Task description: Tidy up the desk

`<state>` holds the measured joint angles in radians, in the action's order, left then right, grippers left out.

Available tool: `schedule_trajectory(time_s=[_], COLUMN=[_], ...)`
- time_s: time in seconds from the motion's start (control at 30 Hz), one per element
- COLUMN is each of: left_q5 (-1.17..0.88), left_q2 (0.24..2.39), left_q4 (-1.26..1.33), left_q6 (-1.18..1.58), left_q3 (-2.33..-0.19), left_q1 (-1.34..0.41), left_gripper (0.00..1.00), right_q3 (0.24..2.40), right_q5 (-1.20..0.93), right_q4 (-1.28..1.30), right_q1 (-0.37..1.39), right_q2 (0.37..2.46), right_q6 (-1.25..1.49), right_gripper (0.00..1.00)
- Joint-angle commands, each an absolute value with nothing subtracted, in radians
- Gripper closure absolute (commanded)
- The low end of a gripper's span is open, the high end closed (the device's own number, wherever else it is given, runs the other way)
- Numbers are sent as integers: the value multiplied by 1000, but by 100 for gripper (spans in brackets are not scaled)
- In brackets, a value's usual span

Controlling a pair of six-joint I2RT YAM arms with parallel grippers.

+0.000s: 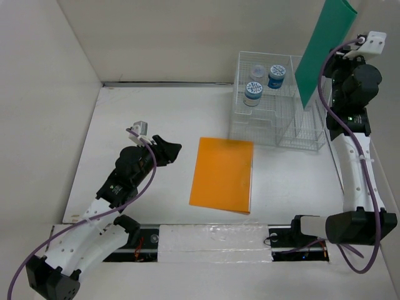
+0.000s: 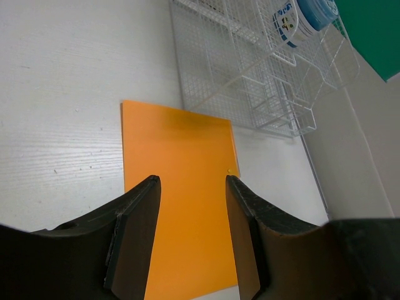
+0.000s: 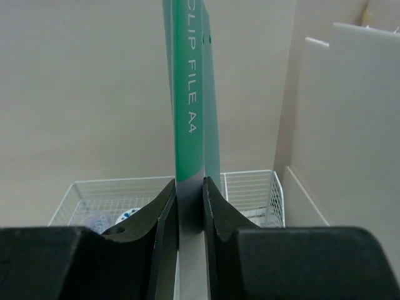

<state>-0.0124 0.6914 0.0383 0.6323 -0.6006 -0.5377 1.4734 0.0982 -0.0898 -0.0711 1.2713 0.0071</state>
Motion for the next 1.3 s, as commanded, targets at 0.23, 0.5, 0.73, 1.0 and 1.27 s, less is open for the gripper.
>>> schedule_trajectory(time_s=[0.23,0.5,0.73,1.0,1.27], left_q5=[-25,-34,-64,-74,-69], left_q2=[692,693,703,707,715], left_q4=[84,89,101,109,107], left_q6=[621,623,624,627,626], left_q3=[-597,-595,-600,-594,-595], left_q1=[-545,-545,-545,-545,-545], left_gripper=[58,58,58,58,58], right_q3=[1393,1231,1062,947,940], right_q5=[81,97,106,196,233], right_q4=[-271,-432,-664,-854,-922], right_q1=[-77,-77,-77,-67,-49], right_q2=[1296,1293,1286,1296,1357], right_q6=[69,74,68,48,35], right_gripper=[100,100,100,100,100])
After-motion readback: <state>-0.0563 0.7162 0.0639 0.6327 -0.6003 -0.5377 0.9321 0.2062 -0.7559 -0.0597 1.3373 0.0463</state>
